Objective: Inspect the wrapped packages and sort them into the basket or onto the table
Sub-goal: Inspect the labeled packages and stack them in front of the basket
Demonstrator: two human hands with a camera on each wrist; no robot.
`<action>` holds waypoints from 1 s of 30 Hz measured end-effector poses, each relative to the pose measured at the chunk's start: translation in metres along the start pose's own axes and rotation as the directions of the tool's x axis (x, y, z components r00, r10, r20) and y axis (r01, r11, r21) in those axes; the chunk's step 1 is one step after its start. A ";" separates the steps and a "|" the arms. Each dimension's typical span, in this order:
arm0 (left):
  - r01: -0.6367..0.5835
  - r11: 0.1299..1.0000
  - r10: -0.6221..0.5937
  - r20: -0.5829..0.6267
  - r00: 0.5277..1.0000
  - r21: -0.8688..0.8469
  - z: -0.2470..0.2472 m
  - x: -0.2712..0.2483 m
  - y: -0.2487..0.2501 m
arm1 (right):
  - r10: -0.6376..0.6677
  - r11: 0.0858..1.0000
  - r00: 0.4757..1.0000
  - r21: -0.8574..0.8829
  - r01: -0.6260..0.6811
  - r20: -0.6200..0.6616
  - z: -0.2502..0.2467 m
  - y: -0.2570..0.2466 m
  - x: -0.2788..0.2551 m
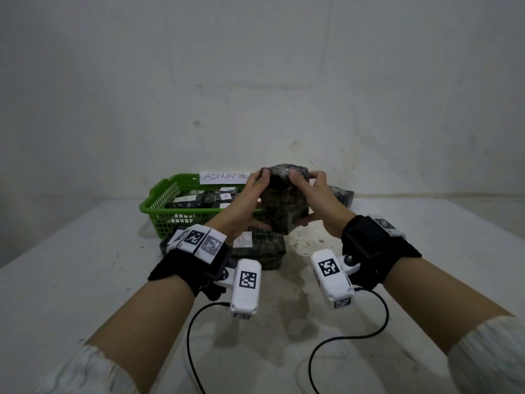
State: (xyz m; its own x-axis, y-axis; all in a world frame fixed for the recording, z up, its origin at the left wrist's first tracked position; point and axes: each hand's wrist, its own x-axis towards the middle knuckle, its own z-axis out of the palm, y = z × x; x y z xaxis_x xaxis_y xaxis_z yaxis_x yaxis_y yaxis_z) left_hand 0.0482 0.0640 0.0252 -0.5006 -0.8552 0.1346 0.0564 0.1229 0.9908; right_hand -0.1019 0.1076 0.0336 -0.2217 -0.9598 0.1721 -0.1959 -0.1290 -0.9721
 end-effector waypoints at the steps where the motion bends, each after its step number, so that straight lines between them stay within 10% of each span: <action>1: 0.015 0.999 -0.016 0.014 1.000 0.051 -0.001 -0.001 0.001 | 0.005 0.999 0.999 -0.035 -0.006 -0.037 -0.004 0.001 0.004; 14: 0.079 0.996 -0.081 -0.056 0.995 -0.050 -0.004 0.013 -0.006 | 0.149 0.974 0.982 -0.191 -0.126 0.113 -0.018 0.011 0.016; 20: -0.014 0.949 0.058 -0.133 0.989 0.314 -0.010 0.013 -0.005 | 0.174 0.985 0.975 -0.037 -0.171 0.136 -0.028 0.014 0.018; 30: 0.033 0.989 -0.023 -0.070 0.997 0.143 -0.008 0.008 -0.008 | 0.305 0.950 0.916 -0.155 -0.272 0.260 -0.025 0.018 0.005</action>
State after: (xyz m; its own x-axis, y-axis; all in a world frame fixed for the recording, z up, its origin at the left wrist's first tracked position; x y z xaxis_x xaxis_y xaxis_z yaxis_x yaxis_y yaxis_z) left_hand 0.0505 0.0522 0.0180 -0.4396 -0.8911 0.1122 -0.0842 0.1652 0.9827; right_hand -0.1306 0.1069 0.0213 -0.0145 -0.9835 -0.1803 -0.2733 0.1774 -0.9454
